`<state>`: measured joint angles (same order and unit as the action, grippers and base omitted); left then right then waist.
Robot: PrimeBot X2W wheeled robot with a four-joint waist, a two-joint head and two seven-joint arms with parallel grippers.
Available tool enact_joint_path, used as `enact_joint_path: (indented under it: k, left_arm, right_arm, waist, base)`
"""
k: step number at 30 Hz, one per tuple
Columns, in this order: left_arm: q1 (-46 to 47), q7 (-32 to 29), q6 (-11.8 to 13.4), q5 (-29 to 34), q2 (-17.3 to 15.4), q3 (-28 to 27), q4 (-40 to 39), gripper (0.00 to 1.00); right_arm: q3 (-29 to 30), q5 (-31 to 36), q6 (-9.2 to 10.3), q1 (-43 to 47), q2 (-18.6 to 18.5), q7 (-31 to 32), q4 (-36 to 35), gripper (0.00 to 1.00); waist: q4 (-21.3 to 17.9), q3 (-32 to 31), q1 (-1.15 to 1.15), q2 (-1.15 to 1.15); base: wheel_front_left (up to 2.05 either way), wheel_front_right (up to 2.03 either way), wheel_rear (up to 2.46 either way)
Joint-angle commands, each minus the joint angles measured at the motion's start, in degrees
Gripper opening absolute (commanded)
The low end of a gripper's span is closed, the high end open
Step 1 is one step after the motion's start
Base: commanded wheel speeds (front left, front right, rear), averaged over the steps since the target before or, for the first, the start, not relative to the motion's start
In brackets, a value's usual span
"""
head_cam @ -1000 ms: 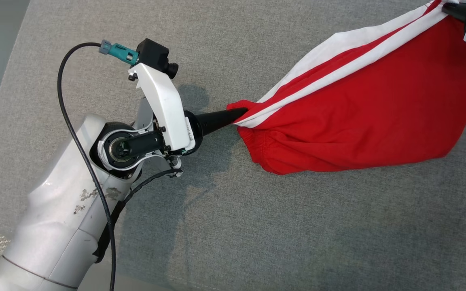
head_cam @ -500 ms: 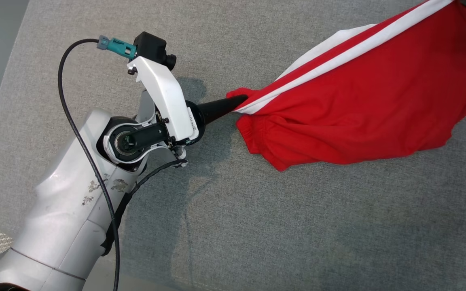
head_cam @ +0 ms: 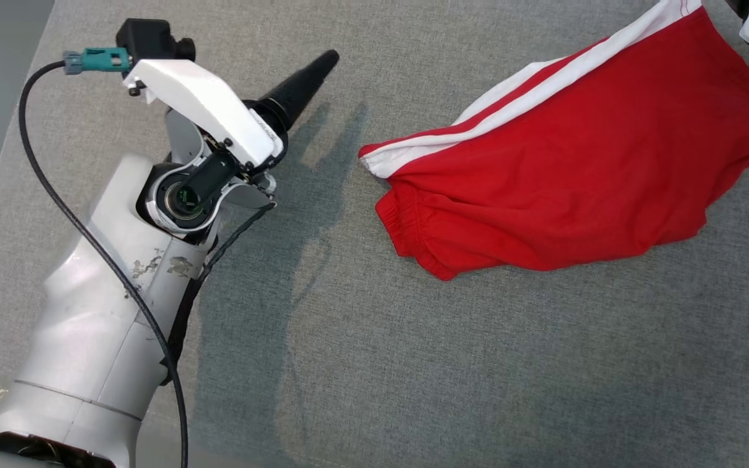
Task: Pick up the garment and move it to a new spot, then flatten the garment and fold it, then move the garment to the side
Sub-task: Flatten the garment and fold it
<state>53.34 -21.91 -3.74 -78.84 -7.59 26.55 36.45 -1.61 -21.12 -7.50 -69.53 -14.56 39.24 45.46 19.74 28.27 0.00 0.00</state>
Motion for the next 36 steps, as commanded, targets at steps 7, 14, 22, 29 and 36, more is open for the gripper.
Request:
enact_joint_path:
  k: [7, 14, 22, 29, 36]
  left_arm:
    - [-0.7, 13.24, -2.47, 3.96, -1.15, -2.69, 2.5, 1.0]
    - [-5.18, 26.1, -3.61, 9.84, -3.72, -2.04, 1.69, 1.0]
    - [-11.35, 35.62, -2.3, 17.65, -6.38, -0.4, 0.76, 1.0]
    - [-19.01, 37.03, 1.68, 26.67, -7.07, -3.0, -4.04, 1.0]
    - [-30.33, 37.03, 3.98, 37.4, -4.84, -8.95, -11.47, 1.0]
  right_arm:
    - [-2.5, -4.34, 0.03, 5.37, -1.05, -9.41, -2.39, 1.0]
    - [-8.66, -8.53, 0.03, 14.47, -4.55, -20.13, -7.95, 1.0]
    - [-13.56, -9.13, 0.03, 24.67, -8.0, -31.93, -13.97, 1.0]
    - [-12.53, -7.76, 0.03, 33.52, -6.64, -40.36, -16.35, 1.0]
    - [-8.24, -6.81, 0.03, 42.69, -3.01, -43.66, -17.73, 1.0]
  waist:
    - [-1.8, -3.71, 0.0, 0.0]
    - [-4.07, -8.51, 0.0, 0.0]
    - [-6.64, -13.44, 0.0, 0.0]
    - [-8.8, -17.68, 0.0, 0.0]
    - [-10.37, -21.06, 0.0, 0.0]
  base:
    - [0.0, 0.0, 0.0]
    - [0.0, 0.0, 0.0]
    - [0.0, 0.0, 0.0]
    - [0.0, 0.0, 0.0]
    - [0.0, 0.0, 0.0]
